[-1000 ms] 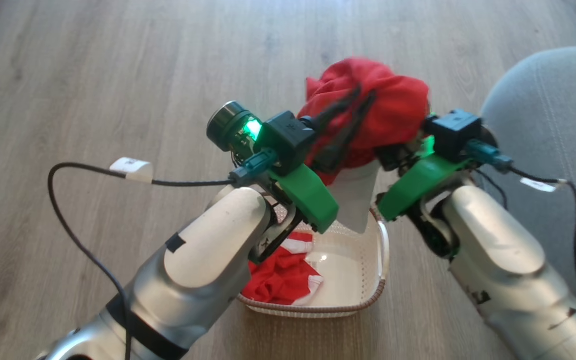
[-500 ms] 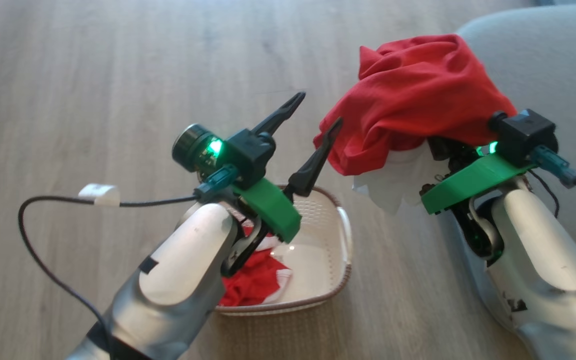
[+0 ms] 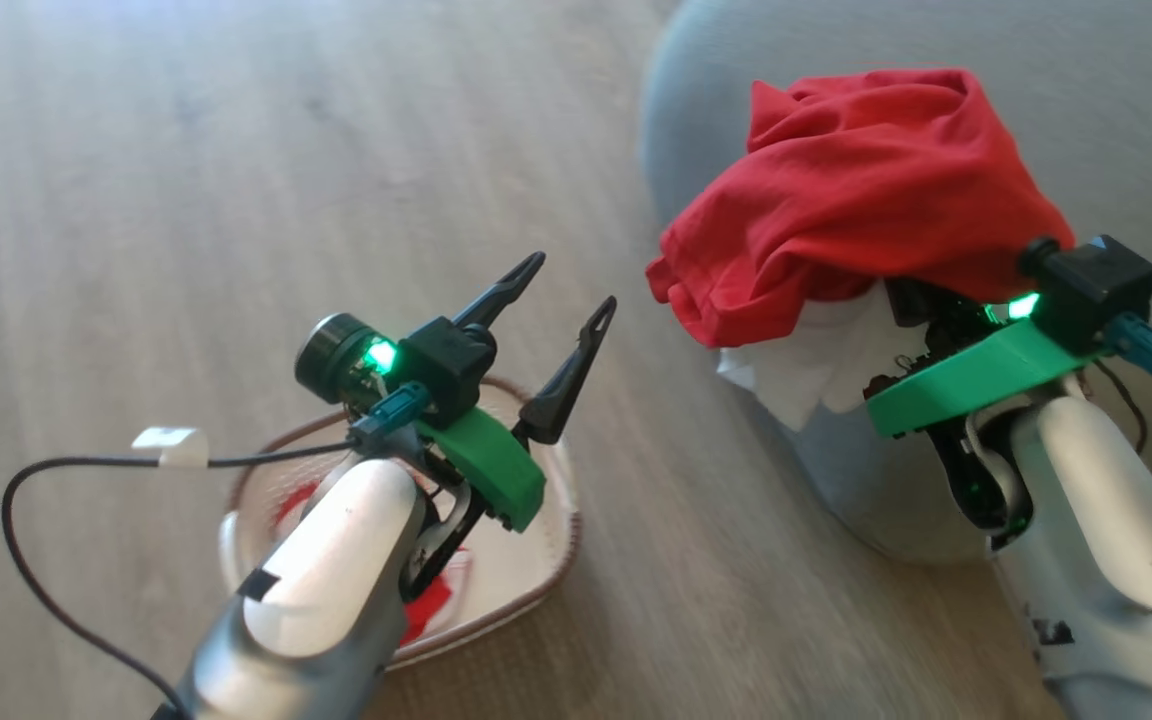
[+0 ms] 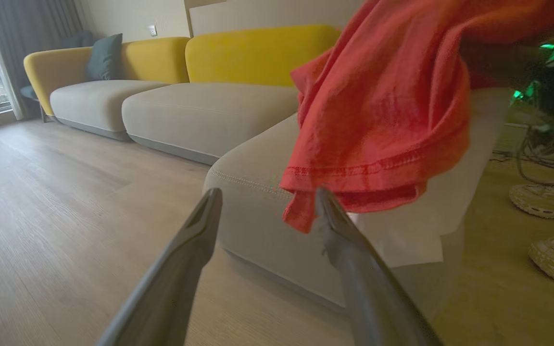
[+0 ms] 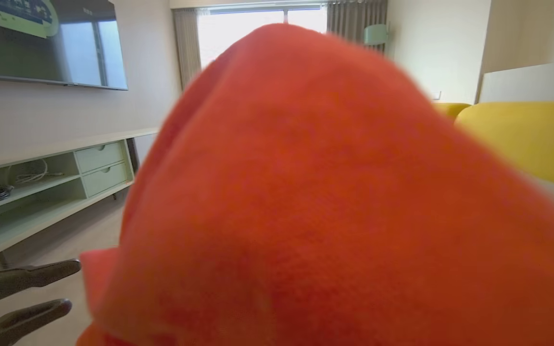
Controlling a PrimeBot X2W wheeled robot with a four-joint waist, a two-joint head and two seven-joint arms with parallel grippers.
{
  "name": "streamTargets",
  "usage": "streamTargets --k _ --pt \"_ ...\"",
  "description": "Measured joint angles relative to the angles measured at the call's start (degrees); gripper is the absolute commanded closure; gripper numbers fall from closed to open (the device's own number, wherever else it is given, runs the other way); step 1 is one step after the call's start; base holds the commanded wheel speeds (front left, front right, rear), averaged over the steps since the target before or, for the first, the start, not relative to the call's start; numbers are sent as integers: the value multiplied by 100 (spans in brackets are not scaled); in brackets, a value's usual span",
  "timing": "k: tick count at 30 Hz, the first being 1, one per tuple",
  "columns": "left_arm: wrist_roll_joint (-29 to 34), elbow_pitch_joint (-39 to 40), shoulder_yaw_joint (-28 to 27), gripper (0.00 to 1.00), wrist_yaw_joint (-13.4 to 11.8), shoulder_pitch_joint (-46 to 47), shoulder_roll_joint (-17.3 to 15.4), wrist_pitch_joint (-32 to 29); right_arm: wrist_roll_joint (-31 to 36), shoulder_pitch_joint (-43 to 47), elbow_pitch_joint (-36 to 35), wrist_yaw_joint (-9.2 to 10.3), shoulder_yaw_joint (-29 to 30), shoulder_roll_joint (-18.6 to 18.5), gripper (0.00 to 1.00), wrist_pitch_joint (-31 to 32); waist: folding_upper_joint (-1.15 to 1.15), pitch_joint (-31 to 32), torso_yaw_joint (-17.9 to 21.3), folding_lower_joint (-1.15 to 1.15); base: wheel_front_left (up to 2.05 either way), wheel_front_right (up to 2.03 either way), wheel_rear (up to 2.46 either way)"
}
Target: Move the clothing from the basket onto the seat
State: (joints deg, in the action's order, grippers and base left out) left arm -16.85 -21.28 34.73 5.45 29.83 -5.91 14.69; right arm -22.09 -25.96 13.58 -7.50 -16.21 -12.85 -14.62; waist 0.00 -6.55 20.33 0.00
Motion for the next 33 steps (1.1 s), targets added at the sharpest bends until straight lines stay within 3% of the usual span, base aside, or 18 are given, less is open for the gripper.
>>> streamTargets --k 7,11,24,33 --pt "144 8 -152 0 97 -138 24 0 5 300 -277 0 263 51 100 0 0 -88 727 0 0 0 0" --pt "180 -30 -87 0 146 -115 113 0 107 585 -510 0 668 73 100 0 0 -195 938 0 0 0 0" --pt "53 -101 375 0 196 84 151 0 380 1337 -1056 0 1435 218 100 0 0 -503 1088 0 0 0 0" --pt "131 171 600 0 197 220 -118 0 632 280 -651 0 1662 104 100 0 0 -1156 1072 0 0 0 0"
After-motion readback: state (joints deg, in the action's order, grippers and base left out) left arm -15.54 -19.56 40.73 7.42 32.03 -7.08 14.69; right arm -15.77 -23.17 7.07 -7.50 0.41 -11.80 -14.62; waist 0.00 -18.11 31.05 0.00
